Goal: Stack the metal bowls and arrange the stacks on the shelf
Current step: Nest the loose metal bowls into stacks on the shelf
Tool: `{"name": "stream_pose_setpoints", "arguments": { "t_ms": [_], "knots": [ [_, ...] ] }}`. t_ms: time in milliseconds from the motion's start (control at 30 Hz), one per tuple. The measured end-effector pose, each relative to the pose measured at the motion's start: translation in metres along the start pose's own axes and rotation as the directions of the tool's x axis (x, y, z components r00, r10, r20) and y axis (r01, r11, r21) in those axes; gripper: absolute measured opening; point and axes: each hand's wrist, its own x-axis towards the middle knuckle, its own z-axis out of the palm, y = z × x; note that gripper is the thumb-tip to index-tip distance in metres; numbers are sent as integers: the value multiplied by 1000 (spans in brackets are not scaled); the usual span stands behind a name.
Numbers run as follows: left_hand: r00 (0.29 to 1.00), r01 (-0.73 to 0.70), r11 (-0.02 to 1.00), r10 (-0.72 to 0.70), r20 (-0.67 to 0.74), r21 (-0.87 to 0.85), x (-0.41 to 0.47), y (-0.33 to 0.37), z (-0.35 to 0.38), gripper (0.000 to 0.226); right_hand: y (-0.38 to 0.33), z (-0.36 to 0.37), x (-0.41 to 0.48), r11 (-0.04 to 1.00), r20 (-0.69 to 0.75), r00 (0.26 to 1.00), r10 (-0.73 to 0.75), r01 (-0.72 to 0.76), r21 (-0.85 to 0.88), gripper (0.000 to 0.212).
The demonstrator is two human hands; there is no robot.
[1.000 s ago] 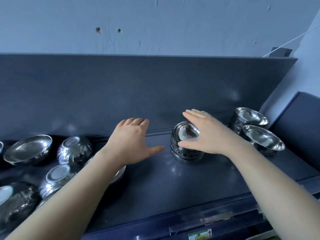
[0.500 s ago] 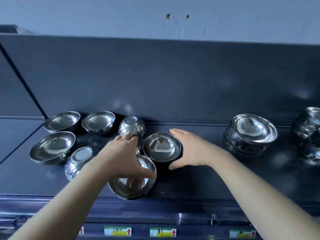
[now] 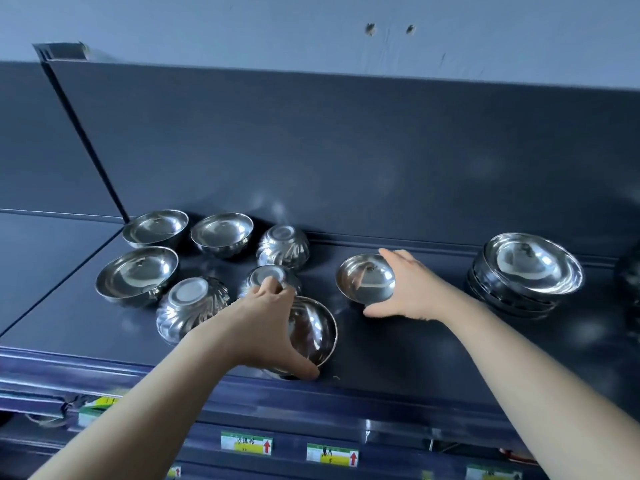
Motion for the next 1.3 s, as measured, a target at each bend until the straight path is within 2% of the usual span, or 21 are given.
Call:
{"name": "stream_pose_setpoints", "arguments": {
  "t_ms": [100, 267, 400, 467, 567, 700, 800, 933, 1067, 1167, 1300],
  "knots": [
    [1000, -6, 1000, 6, -31, -3, 10, 11, -5, 122, 16, -5, -6, 1000, -20, 1000, 23, -23, 4, 126],
    [989, -32, 999, 26, -143, -40, 34, 32, -18, 131, 39, -13, -17, 999, -42, 998, 40, -40, 6, 125],
    [961, -92, 994, 74, -265, -55, 57, 57, -28, 124, 56, -13, -30, 999, -77, 996, 46, -46, 13, 126],
    [948, -141, 987, 111, -298, -80, 67, 74, -31, 121, 63, -11, -37, 999, -109, 994, 30, -25, 47, 120],
    [939, -215, 970, 174, -297, -111, 75, 97, -30, 125, 72, -8, -51, 993, -162, 987, -8, 27, 116, 99],
    [935, -279, 948, 231, -271, -155, 77, 116, -22, 118, 80, -4, -68, 990, -192, 981, -19, 45, 134, 97],
    [927, -336, 927, 293, -235, -166, 74, 128, -18, 124, 84, -3, -83, 987, -201, 979, -12, 44, 154, 95],
    [915, -387, 905, 353, -194, -178, 70, 142, -9, 126, 89, 0, -104, 985, -291, 957, 5, 45, 165, 101],
    [911, -407, 887, 375, -172, -218, 67, 158, 2, 127, 92, -1, -126, 979, -317, 947, 51, 16, 205, 122],
    [904, -423, 875, 390, -174, -235, 65, 168, 10, 115, 99, 0, -137, 973, -303, 947, 110, -41, 226, 126],
    [900, -435, 841, 401, -169, -321, 66, 180, 21, 75, 112, -3, -150, 967, -314, 938, 148, -71, 245, 118]
  ]
}}
